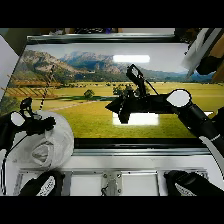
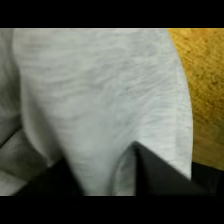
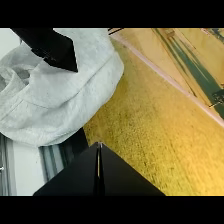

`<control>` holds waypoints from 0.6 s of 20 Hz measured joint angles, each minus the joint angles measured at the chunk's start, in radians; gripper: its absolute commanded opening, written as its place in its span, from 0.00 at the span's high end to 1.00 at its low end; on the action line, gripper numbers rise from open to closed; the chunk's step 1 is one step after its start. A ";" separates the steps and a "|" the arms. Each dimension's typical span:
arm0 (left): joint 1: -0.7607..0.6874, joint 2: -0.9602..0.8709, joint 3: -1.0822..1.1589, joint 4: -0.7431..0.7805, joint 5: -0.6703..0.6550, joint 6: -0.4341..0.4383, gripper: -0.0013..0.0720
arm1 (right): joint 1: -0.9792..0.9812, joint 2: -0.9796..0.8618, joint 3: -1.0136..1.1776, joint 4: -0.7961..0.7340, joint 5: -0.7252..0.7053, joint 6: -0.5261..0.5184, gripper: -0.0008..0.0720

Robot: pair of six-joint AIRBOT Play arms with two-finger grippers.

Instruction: Fold the clothes and pants, and hang the long-sleeved shirts on hangers.

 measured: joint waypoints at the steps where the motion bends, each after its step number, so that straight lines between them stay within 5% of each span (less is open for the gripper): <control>1: 0.001 -0.030 0.019 -0.010 -0.001 0.000 0.97 | 0.000 0.000 0.000 0.001 0.000 0.000 0.95; 6: -0.092 -0.092 0.221 -0.050 -0.076 0.021 0.97 | 0.000 0.000 0.000 0.069 0.000 0.000 0.95; 12: -0.449 -0.156 0.627 -0.104 -0.114 0.031 0.97 | -0.141 0.056 0.004 0.063 -0.091 0.059 0.95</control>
